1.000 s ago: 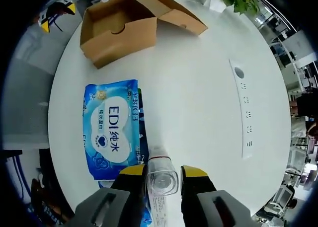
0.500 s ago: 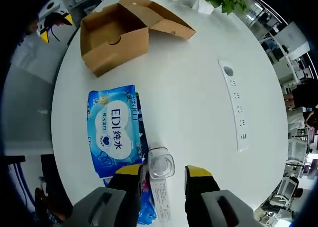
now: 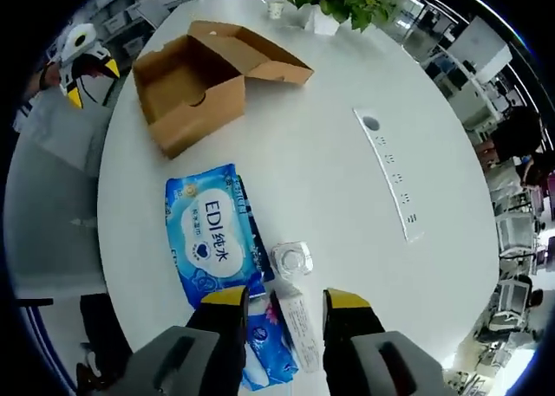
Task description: Operate the shoe box by opening the lid, removing the specified soft item, and placing it in the target area until the item is outside and the box remains undamaged.
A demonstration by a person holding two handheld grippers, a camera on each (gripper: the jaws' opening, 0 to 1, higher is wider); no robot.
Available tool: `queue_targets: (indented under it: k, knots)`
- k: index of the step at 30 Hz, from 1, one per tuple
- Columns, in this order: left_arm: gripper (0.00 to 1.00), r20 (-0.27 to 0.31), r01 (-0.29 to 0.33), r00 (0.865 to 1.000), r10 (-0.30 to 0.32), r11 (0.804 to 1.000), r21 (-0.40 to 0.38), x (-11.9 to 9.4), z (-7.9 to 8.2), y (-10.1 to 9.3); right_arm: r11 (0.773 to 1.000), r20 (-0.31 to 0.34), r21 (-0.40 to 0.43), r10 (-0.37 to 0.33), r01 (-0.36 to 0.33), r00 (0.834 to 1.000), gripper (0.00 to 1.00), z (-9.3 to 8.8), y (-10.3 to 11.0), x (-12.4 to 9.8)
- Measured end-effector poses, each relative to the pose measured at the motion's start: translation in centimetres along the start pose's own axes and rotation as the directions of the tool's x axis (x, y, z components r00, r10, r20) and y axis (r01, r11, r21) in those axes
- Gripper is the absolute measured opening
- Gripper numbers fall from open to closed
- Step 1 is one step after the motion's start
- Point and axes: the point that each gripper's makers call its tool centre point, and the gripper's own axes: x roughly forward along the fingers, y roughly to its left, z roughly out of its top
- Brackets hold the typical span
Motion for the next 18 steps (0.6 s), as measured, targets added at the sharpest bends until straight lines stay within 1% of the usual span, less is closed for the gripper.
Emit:
queue_targets:
  k: [1,2,3,5,6,7,10,12,13,14,16,18]
  knots:
    - [0.50,0.000,-0.001,1.000,0.001,1.000,0.002,0.0,0.1,-0.1,0.999,0.029,0.046,0.003,-0.005,1.000,0.30,0.0,0.4,-0.2]
    - [0.50,0.002,0.000,1.000,0.000,1.000,0.004,-0.1,0.1,-0.2,0.997,0.050,0.073,0.006,-0.010,0.999,0.30,0.1,0.8,-0.3]
    - [0.50,0.006,0.006,1.000,-0.006,1.000,0.004,-0.1,0.1,-0.2,0.993,0.067,0.118,0.011,-0.019,0.998,0.30,-0.2,1.2,-0.4]
    - [0.50,0.006,0.012,1.000,-0.012,1.000,0.004,-0.1,0.1,-0.2,0.985,0.089,0.172,0.006,-0.021,0.996,0.30,-0.6,1.3,-0.4]
    - [0.50,0.006,0.014,1.000,-0.014,1.000,0.006,-0.1,0.1,-0.2,0.975,0.114,0.221,-0.009,-0.017,0.993,0.30,-0.6,1.5,-0.6]
    - [0.50,0.005,0.017,1.000,-0.017,1.000,0.005,0.0,0.1,-0.2,0.969,0.131,0.247,-0.014,-0.019,0.991,0.30,-0.7,1.7,-0.7]
    - [0.50,0.006,0.023,1.000,-0.023,1.000,0.005,0.0,0.1,-0.4,0.935,0.192,0.353,-0.046,-0.025,0.980,0.30,-0.6,2.2,-1.4]
    - [0.50,0.004,0.020,1.000,-0.020,1.000,0.002,0.0,0.1,-0.4,0.919,0.224,0.393,-0.073,-0.021,0.972,0.30,-0.5,2.2,-1.7]
    - [0.50,0.003,0.019,1.000,-0.019,1.000,-0.002,0.0,0.0,-0.3,0.907,0.251,0.420,-0.089,-0.026,0.964,0.30,-0.4,2.3,-1.9]
    - [0.50,0.002,0.018,1.000,-0.018,1.000,-0.006,0.0,0.0,-0.3,0.901,0.261,0.433,-0.099,-0.025,0.960,0.30,-0.3,2.3,-2.0]
    - [0.50,0.004,0.018,1.000,-0.018,1.000,-0.008,-0.1,0.1,-0.2,0.863,0.315,0.503,-0.129,-0.051,0.940,0.30,0.1,2.6,-2.4]
    - [0.49,0.006,0.024,1.000,-0.024,1.000,-0.012,-0.1,0.1,-0.3,0.846,0.338,0.529,-0.138,-0.067,0.931,0.31,0.2,3.0,-2.6]
